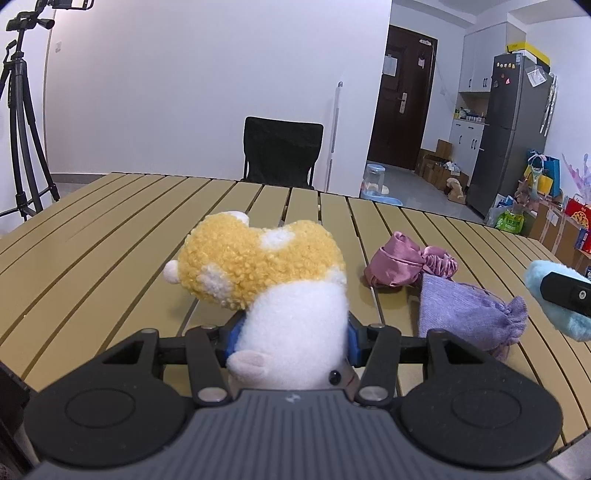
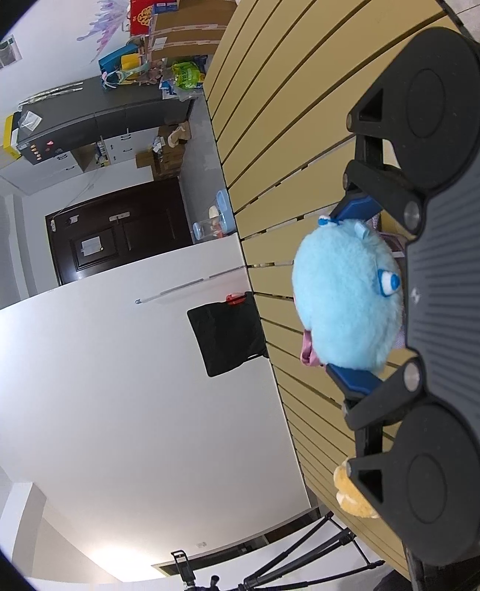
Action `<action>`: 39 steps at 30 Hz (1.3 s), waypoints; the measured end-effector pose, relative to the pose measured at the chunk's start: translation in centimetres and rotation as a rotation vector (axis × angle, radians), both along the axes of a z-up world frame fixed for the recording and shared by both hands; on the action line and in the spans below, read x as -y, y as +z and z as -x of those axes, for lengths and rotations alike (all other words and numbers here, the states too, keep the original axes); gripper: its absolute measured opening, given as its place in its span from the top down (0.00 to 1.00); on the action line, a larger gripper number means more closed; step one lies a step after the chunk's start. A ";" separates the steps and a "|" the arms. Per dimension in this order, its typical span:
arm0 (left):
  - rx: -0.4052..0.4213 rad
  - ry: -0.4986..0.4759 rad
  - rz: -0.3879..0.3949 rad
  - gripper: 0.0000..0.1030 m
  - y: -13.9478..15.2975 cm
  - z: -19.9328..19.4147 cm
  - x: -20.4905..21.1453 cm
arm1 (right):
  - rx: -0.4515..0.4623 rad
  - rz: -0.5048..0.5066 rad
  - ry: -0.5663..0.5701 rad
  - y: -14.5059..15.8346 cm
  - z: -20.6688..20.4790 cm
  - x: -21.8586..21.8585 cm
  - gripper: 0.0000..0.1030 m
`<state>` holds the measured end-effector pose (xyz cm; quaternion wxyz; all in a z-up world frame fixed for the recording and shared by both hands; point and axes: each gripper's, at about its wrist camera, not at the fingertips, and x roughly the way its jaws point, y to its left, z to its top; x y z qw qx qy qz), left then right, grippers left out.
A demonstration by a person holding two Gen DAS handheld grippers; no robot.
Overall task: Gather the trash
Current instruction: 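Carry both plush toys down from the table to the black bin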
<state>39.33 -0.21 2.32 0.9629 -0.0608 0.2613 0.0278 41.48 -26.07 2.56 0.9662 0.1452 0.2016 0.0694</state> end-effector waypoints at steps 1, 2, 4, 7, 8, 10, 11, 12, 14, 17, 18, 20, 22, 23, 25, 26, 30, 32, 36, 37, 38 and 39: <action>0.002 0.000 0.001 0.50 0.1 0.3 0.0 | 0.003 0.003 0.002 0.1 0.2 -0.2 0.26; 0.004 0.000 0.002 0.50 0.1 0.6 -0.1 | 0.006 0.007 0.004 0.1 0.5 -0.3 0.26; 0.009 -0.001 0.003 0.50 0.3 1.1 -0.2 | 0.011 0.014 0.007 0.1 1.1 -0.4 0.26; 0.021 0.000 0.003 0.50 0.6 2.0 -0.1 | 0.015 0.020 0.013 0.2 1.9 -0.6 0.26; 0.025 0.001 0.002 0.50 0.7 2.4 -0.1 | 0.016 0.023 0.016 0.3 2.1 -0.7 0.26; 0.035 0.000 0.000 0.50 0.8 3.1 -0.1 | 0.019 0.031 0.020 0.3 2.8 -0.7 0.26; 0.040 -0.001 -0.001 0.50 0.9 3.4 -0.1 | 0.020 0.034 0.022 0.2 3.1 -0.8 0.26; 0.044 -0.002 -0.004 0.50 1.0 3.7 -0.1 | 0.022 0.037 0.024 0.2 3.4 -0.9 0.26; 0.053 -0.006 -0.011 0.50 1.1 4.4 0.0 | 0.020 0.039 0.030 0.0 4.0 -1.0 0.26; 0.066 -0.011 -0.018 0.50 1.1 5.5 0.1 | 0.008 0.038 0.038 -0.5 5.0 -1.0 0.26; 0.068 -0.013 -0.022 0.50 1.1 5.9 0.1 | 0.005 0.037 0.040 -0.6 5.2 -1.0 0.26; 0.072 -0.016 -0.026 0.50 1.2 6.5 0.2 | 0.000 0.038 0.043 -0.8 5.8 -0.9 0.26; 0.074 -0.020 -0.026 0.50 1.1 7.3 0.2 | -0.003 0.040 0.045 -1.0 6.4 -0.9 0.26; 0.073 -0.022 -0.024 0.50 1.0 7.7 0.2 | -0.003 0.041 0.046 -1.1 6.7 -0.9 0.26; 0.070 -0.025 -0.021 0.50 0.9 8.6 0.1 | -0.005 0.042 0.051 -1.3 7.4 -1.1 0.26; 0.068 -0.026 -0.018 0.50 0.8 9.0 0.0 | -0.006 0.042 0.054 -1.4 7.7 -1.2 0.26; 0.060 -0.029 -0.016 0.50 0.3 10.5 -0.1 | -0.012 0.043 0.067 -1.9 9.3 -1.4 0.26; 0.056 -0.027 -0.021 0.50 0.0 11.4 -0.1 | -0.014 0.049 0.075 -2.1 10.1 -1.6 0.26; 0.048 -0.023 -0.021 0.50 -0.6 13.0 -0.3 | -0.018 0.065 0.089 -2.7 11.8 -2.1 0.26; 0.047 -0.023 -0.020 0.50 -0.7 13.4 -0.4 | -0.020 0.069 0.092 -2.9 12.1 -2.2 0.26; 0.046 -0.022 -0.022 0.50 -0.9 13.8 -0.5 | -0.023 0.072 0.095 -3.0 12.5 -2.3 0.26; 0.045 -0.020 -0.024 0.50 -1.0 14.2 -0.5 | -0.025 0.076 0.097 -3.2 12.9 -2.3 0.26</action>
